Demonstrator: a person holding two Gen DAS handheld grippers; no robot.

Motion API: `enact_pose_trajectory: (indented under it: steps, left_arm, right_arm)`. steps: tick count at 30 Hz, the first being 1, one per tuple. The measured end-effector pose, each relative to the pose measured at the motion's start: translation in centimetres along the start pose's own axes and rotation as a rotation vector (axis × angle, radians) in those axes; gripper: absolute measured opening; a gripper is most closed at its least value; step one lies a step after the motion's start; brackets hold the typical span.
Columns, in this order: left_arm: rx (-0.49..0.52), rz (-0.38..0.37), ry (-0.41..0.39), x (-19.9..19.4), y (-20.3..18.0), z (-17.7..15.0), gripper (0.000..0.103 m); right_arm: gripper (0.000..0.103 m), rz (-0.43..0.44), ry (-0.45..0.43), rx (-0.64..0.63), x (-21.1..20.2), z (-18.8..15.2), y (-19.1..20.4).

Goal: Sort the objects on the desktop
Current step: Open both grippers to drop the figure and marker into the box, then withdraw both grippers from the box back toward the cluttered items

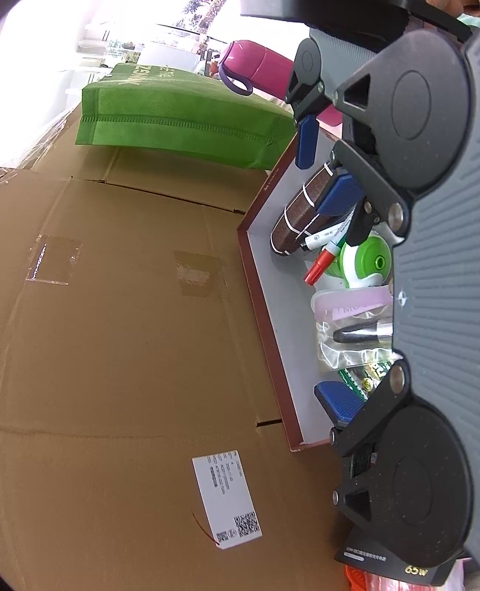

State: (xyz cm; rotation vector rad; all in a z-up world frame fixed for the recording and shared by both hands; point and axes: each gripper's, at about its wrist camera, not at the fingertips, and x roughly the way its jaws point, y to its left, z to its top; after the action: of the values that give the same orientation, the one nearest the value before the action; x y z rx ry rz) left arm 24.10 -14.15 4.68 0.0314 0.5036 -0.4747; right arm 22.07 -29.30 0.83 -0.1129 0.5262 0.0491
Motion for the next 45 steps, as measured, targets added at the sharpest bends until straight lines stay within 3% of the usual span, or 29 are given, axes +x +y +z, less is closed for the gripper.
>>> enact_pose_trajectory:
  steps: [18,33,40,45]
  left_arm:
    - [0.016,0.001,-0.017,-5.6,-1.5,-1.7,0.099]
    - [-0.065,0.090,-0.022,-12.3,-0.3,-9.6,0.099]
    - [-0.179,0.139,0.034,-14.7,2.9,-13.5,0.099]
    - [-0.246,0.175,0.060,-15.9,5.2,-15.5,0.099]
  right_arm:
    - [0.092,0.000,-0.061,-0.006,-5.7,-0.9,1.8]
    - [0.092,0.027,-0.078,-0.084,-10.6,-6.2,7.8]
    - [0.092,0.101,-0.032,-0.097,-10.8,-9.0,11.7]
    - [0.092,0.208,0.004,-0.141,-10.3,-10.3,14.9]
